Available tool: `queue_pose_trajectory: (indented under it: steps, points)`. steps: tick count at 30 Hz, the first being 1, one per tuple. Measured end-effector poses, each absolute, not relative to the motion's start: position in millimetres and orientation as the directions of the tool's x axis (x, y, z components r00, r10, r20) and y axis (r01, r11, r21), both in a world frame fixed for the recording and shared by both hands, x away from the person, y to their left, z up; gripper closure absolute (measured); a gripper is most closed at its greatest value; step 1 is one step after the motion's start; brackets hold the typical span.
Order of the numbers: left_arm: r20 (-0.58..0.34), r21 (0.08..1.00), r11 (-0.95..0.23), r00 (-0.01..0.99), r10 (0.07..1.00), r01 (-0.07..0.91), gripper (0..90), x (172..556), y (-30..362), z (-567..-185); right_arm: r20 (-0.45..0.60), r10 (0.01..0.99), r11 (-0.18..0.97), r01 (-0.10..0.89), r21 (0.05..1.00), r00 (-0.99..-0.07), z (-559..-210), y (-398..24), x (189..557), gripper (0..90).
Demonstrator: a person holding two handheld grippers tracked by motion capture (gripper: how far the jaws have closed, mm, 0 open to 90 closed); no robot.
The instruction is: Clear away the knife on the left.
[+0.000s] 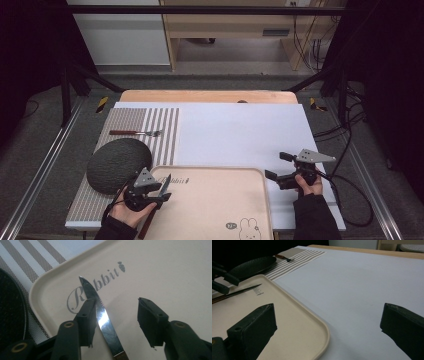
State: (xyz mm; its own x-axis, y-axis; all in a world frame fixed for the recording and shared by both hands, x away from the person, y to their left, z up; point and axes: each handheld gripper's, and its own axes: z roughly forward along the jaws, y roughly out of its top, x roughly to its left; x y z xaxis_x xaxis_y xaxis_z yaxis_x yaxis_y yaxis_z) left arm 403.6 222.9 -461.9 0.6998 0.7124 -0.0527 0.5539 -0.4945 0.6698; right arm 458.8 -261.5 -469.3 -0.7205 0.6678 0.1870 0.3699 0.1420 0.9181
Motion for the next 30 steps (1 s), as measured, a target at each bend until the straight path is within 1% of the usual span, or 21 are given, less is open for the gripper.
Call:
queue_pose_trajectory:
  steps: [10, 16, 19, 30]
  points:
    - [-0.061, 0.653, -0.511, 0.711, 0.701, 0.560, 76.8, 403.1, 218.7, -465.6, 0.188, 0.668, 0.145, 0.373, 0.916, -0.720, -469.8, -261.0, 458.9, 0.7]
    - [-0.064, 0.649, -0.515, 0.715, 0.696, 0.559, 87.3, 403.6, 217.2, -467.5, 0.187, 0.667, 0.145, 0.373, 0.917, -0.721, -469.8, -261.0, 459.0, 0.7]
    - [-0.066, 0.647, -0.518, 0.718, 0.693, 0.560, 89.4, 404.2, 216.9, -468.9, 0.188, 0.667, 0.145, 0.373, 0.916, -0.721, -469.8, -260.9, 459.0, 0.7]
    - [-0.048, 0.630, -0.537, 0.719, 0.693, 0.561, 89.7, 405.9, 216.9, -473.0, 0.187, 0.668, 0.146, 0.373, 0.916, -0.721, -469.9, -260.9, 459.0, 0.7]
